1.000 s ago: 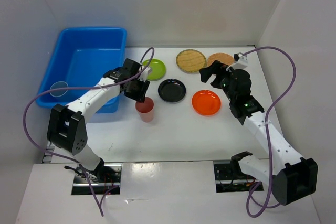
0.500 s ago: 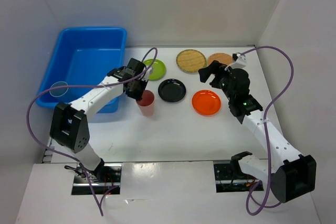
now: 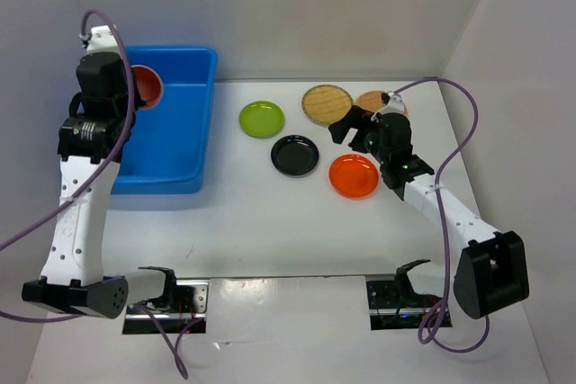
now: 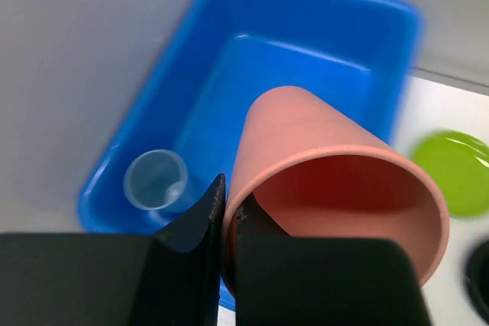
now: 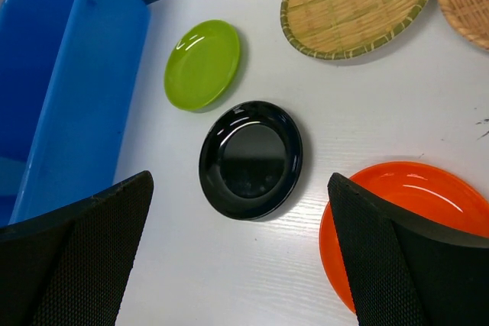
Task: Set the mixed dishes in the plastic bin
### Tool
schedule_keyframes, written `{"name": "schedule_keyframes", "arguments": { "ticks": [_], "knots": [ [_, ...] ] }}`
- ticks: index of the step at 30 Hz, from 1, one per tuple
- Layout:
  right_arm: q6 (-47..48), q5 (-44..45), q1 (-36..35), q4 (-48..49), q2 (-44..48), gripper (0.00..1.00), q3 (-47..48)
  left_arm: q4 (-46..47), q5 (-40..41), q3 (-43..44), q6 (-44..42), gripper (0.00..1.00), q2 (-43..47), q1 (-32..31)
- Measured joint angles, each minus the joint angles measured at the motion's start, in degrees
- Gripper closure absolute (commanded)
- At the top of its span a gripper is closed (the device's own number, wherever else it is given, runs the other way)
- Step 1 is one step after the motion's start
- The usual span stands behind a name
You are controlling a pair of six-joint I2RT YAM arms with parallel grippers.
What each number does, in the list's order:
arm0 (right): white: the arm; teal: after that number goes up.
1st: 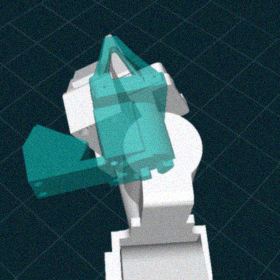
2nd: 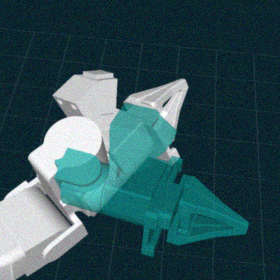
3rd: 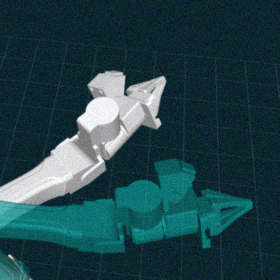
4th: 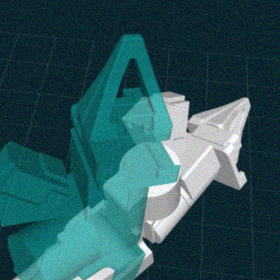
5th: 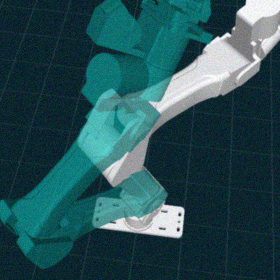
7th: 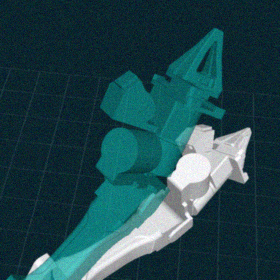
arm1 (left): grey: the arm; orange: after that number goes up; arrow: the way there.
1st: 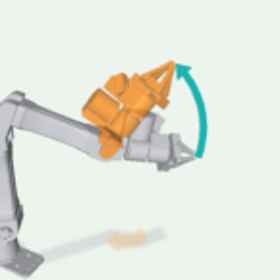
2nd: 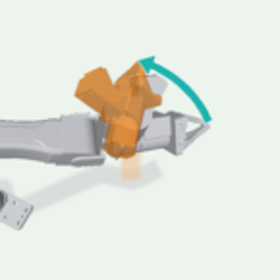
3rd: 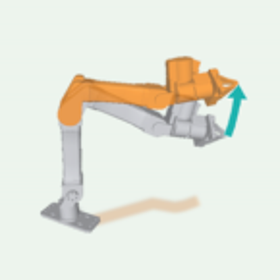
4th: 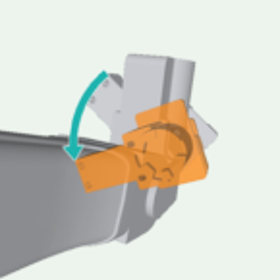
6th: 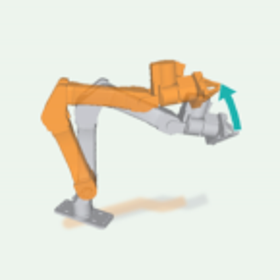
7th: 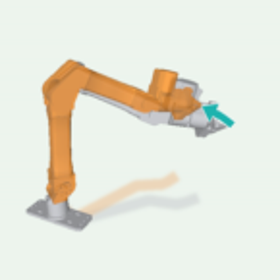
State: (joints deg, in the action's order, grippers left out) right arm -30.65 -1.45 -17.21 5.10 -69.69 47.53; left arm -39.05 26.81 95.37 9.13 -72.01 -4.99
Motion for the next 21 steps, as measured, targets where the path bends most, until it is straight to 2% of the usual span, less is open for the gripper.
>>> {"name": "schedule_keyframes", "arguments": {
  "ticks": [5, 9, 14, 21],
  "knots": [
    [-0.17, -0.11, -0.37, 1.42, -1.03, 0.00, 0.00, 0.17, 2.29, -0.46, 0.98, 1.00, -4.79, 9.90],
    [0.26, 3.80, -2.51, 1.55, -1.07, 0.00, 0.09, 1.20, 0.46, -6.38, 2.89, 1.00, -8.74, 19.80],
    [0.37, 6.05, -4.17, 1.33, -1.09, 0.00, 0.15, 1.90, -4.09, -11.43, 5.29, 1.00, -9.46, 30.64],
    [0.87, 7.67, -5.31, 1.18, -1.07, 0.00, 0.15, 5.51, -10.73, -13.22, 7.65, 1.00, -9.46, 34.07]
  ]
}}
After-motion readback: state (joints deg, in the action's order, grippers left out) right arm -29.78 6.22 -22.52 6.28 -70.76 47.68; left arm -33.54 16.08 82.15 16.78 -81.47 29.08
